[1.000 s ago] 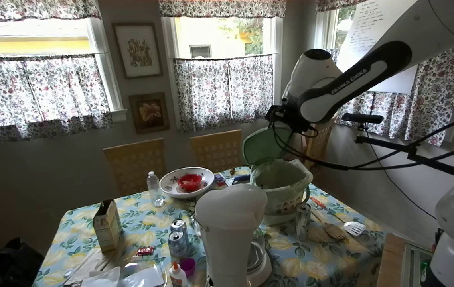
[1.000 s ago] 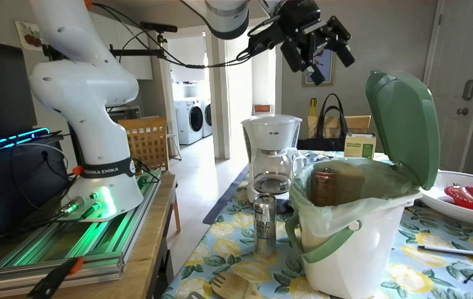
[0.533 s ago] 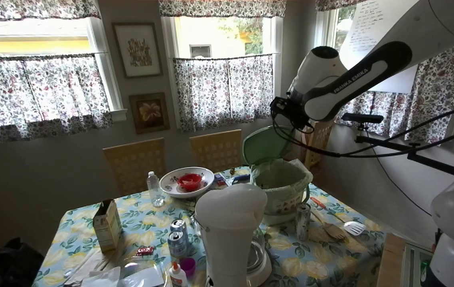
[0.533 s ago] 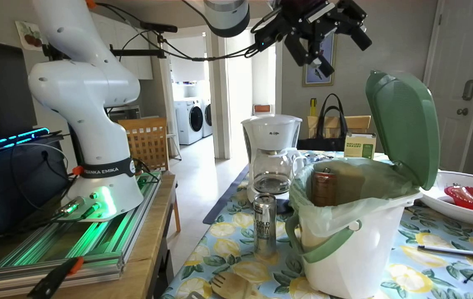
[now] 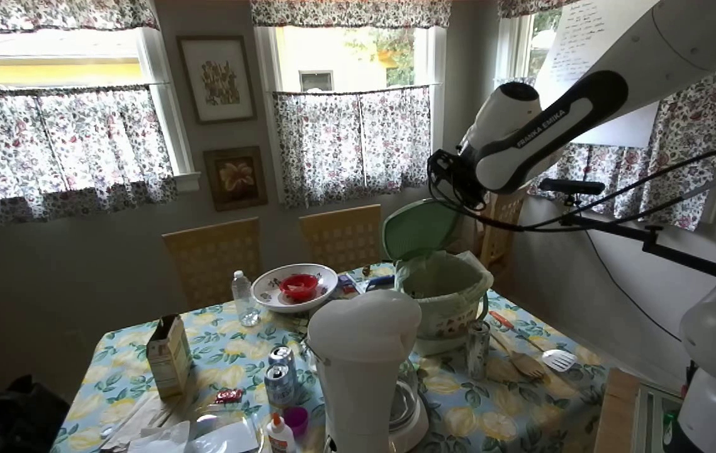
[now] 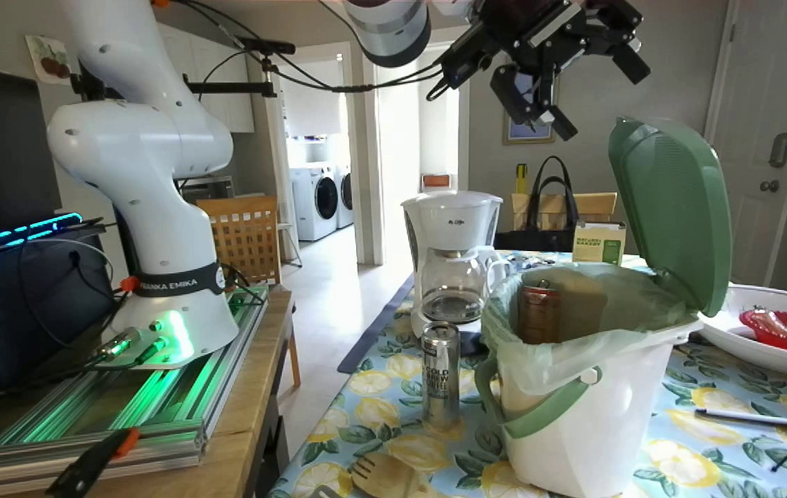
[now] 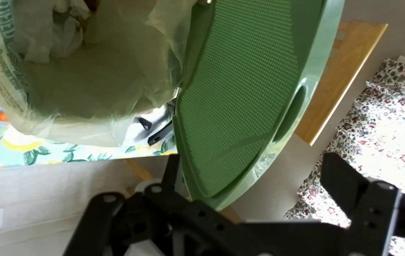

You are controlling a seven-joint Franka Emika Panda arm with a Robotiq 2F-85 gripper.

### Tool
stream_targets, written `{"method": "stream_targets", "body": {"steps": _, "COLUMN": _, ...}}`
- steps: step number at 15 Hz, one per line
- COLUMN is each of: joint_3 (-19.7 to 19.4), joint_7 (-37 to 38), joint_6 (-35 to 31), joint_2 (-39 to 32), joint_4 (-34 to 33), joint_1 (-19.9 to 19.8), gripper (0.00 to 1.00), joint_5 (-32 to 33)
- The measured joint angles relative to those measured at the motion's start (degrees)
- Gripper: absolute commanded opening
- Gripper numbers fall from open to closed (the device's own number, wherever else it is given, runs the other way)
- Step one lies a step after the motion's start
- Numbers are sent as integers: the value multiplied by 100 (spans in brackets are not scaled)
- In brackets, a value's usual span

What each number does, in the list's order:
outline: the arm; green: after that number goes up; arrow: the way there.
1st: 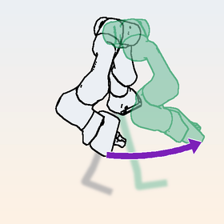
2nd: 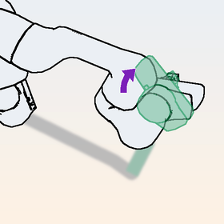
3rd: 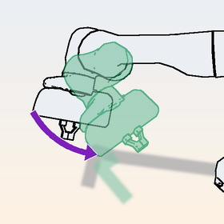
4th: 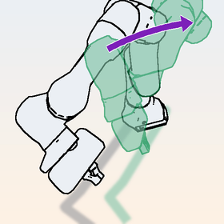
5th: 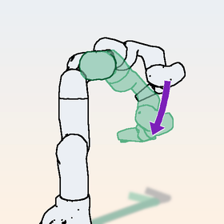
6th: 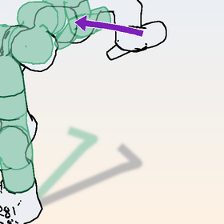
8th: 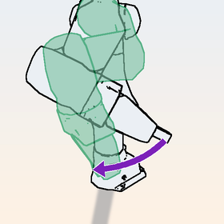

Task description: Put the can in the bin

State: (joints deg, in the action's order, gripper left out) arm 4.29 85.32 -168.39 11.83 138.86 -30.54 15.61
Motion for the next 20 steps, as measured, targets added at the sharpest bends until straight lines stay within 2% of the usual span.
{"method": "stream_targets", "body": {"steps": 6, "joint_3": -342, "joint_7": -665, "joint_6": 81, "joint_2": -452, "joint_4": -454, "joint_1": 700, "gripper": 100, "joint_5": -1446}}
{"method": "stream_targets", "body": {"steps": 9, "joint_3": -732, "joint_7": -1123, "joint_6": 525, "joint_2": -547, "joint_4": -662, "joint_1": 1240, "gripper": 100, "joint_5": -2089}}
{"method": "stream_targets", "body": {"steps": 11, "joint_3": -926, "joint_7": -1384, "joint_6": 852, "joint_2": -599, "joint_4": -779, "joint_1": 1433, "gripper": 100, "joint_5": -2384}}
{"method": "stream_targets", "body": {"steps": 20, "joint_3": -1283, "joint_7": -1467, "joint_6": 1524, "joint_2": -919, "joint_4": -1145, "joint_1": 1494, "gripper": 100, "joint_5": -2354}}
